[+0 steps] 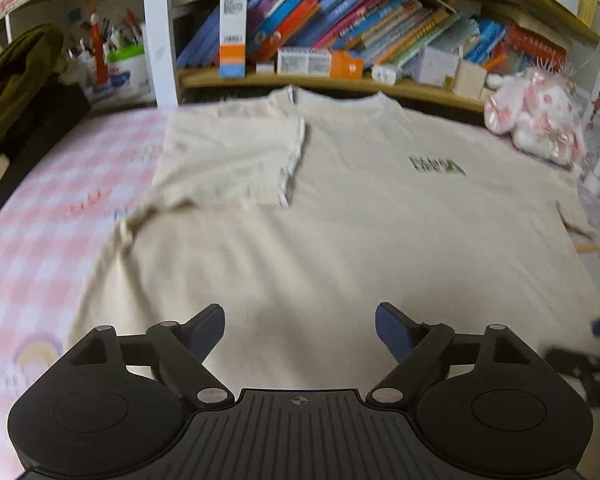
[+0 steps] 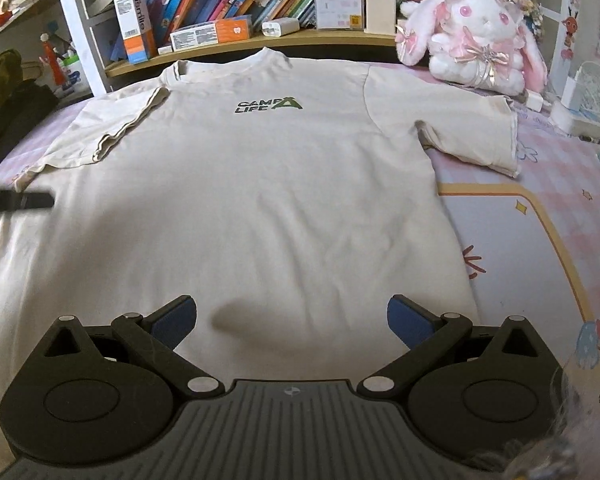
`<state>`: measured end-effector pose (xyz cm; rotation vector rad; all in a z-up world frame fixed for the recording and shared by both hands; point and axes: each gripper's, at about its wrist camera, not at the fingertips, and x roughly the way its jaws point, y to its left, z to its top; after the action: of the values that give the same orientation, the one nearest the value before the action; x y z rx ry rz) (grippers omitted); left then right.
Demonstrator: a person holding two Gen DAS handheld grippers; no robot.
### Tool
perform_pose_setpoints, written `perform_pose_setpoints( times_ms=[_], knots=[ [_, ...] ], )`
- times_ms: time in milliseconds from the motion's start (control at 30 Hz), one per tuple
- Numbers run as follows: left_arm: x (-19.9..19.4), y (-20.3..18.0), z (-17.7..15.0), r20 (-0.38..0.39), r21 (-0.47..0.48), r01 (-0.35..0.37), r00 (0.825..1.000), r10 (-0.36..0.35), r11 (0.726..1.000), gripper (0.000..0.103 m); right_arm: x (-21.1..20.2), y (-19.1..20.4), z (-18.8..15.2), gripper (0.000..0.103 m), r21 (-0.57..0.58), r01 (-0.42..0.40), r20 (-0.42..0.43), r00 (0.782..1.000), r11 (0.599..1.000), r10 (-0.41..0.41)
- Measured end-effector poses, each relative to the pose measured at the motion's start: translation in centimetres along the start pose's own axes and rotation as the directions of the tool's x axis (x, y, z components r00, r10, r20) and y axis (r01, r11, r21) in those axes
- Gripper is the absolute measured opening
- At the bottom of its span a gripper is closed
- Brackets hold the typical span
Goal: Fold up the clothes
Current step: 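Release the folded sleeve and open the left gripper above the shirt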
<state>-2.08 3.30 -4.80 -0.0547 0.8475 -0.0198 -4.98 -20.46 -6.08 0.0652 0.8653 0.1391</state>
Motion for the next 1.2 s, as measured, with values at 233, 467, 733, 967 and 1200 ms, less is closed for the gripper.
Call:
perform_pose_setpoints(
  times_ms=[233, 467, 733, 967, 1200],
  knots=[
    [-1.5, -1.6, -1.3, 0.009, 0.073, -0.012, 1.0, 0.011, 0.997, 0.091, -1.3, 0.2, -0.3, 0.103, 0.018, 0.018, 0.032, 0.999, 1.0, -0.019],
    [-3.1, -0.8, -2.1, 0.036, 0.08, 0.009, 0.999, -0.012, 0.997, 0.093, -3.3, 1.0, -0.8, 0.103, 0.044, 0.069, 0.066, 0.995, 0.997, -0.072],
    [-4.6, 1.3, -3.8, 0.032, 0.076, 0.031, 0.999, -0.034, 0.997, 0.094, -5.4, 3.5, -2.4, 0.103, 0.041, 0.094, 0.074, 0.992, 0.995, -0.097],
    [-4.9, 2.8, -5.1, 0.016, 0.043, 0.069, 0.997, -0.07, 0.997, 0.094, -7.3, 5.5, -3.9, 0.103, 0.017, 0.134, 0.083, 0.987, 0.991, -0.135],
    [-5.0, 3.1, -5.3, 0.022, 0.036, 0.1, 0.995, -0.101, 0.994, 0.095, -8.8, 6.1, -4.7, 0.103, 0.025, 0.179, 0.092, 0.979, 0.983, -0.181]
  ],
)
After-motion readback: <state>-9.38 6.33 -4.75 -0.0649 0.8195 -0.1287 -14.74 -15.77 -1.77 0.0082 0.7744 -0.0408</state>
